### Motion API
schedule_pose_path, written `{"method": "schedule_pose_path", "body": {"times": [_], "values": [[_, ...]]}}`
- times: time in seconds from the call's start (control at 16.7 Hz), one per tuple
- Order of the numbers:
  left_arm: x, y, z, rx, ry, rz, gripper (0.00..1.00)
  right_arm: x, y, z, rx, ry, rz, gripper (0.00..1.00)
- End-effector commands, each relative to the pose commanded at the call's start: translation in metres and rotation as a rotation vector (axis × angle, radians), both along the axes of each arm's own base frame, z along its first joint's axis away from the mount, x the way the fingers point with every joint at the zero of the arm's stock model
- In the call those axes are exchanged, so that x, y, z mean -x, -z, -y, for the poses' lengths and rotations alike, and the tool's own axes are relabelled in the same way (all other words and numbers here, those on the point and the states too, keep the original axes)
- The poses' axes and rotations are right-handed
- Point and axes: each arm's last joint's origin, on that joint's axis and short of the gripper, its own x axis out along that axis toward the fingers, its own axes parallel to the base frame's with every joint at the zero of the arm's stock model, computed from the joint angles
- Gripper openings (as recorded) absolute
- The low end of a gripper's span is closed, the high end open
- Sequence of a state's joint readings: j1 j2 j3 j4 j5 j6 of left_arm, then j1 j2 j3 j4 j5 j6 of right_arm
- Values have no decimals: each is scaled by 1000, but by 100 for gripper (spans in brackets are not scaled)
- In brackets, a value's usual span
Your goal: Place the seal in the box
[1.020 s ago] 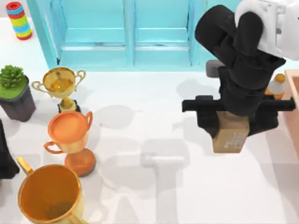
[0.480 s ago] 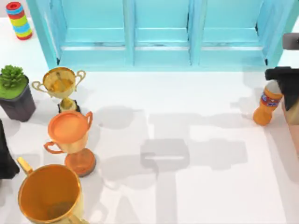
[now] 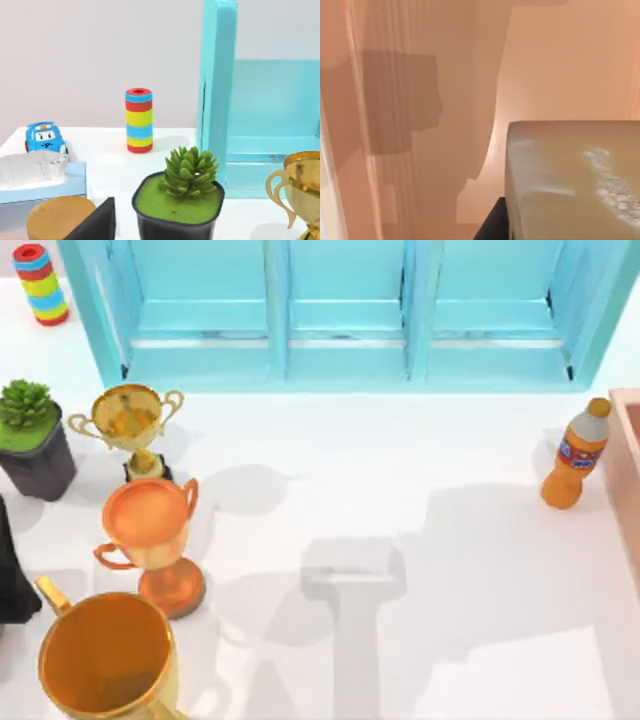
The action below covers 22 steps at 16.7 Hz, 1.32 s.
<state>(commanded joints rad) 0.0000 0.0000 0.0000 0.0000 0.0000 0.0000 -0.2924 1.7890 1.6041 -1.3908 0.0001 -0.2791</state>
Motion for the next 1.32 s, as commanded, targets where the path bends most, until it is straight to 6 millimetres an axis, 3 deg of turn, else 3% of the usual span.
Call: {"method": "schedule_pose_path", "body": {"times": [0.36,0.84,1.08,1.32], "values": [[0,0,0,0,0,0,100,2,1,5,-1,-2,0,0],[0,0,0,0,0,0,100,3,60,6,1,0,6,0],[0,0,0,0,0,0,100,3,63,6,1,0,6,0],[0,0,0,0,0,0,100,3,63,6,1,0,6,30]]}}
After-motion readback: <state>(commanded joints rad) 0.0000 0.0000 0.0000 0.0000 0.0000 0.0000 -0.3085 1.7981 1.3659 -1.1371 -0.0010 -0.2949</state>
